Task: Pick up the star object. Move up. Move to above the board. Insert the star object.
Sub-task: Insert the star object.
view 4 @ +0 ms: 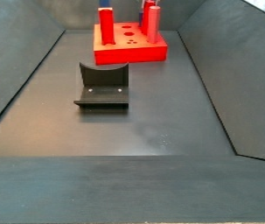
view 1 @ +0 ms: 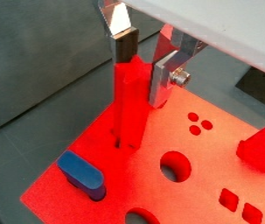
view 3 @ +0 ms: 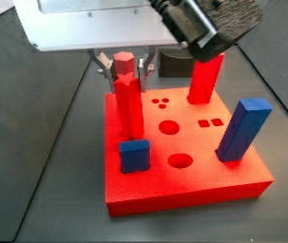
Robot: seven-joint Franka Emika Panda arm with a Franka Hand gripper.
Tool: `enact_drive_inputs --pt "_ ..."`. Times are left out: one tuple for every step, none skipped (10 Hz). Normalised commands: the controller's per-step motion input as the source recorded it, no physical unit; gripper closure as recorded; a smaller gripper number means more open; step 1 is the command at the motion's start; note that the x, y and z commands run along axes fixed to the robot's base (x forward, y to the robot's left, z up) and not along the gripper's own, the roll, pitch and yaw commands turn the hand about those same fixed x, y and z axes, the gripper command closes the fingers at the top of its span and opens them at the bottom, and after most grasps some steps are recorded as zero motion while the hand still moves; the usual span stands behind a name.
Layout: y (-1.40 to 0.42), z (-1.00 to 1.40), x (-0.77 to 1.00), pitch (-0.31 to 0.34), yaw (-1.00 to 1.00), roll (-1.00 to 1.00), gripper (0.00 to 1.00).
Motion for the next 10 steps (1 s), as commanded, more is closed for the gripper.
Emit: enact_drive_inputs --pt "0.00 -0.49 0.00 -0.069 -0.56 0.08 1.00" --pt "0.00 -0.47 0.00 -0.061 -0.56 0.08 1.00" --pt "0.00 -0.39 -0.15 -0.027 -0.42 0.08 1.00" --pt "0.00 -0.32 -0.13 -0.021 -0.20 0.09 1.00" --pt "0.00 -0.37 -0.15 -0.039 0.00 0.13 1.00" --pt "-0.02 -0.45 -0.18 -0.070 0.19 0.21 1.00" --pt "-0.06 -0.40 -0.07 -0.077 0.19 0.14 1.00" --pt "-0.12 -0.44 -0.01 -0.139 0.14 0.08 1.00" --pt "-0.17 -0.61 0.00 -0.180 0.08 0.10 1.00" --pt "-0.13 -0.60 0.09 -0.139 0.04 0.17 1.00"
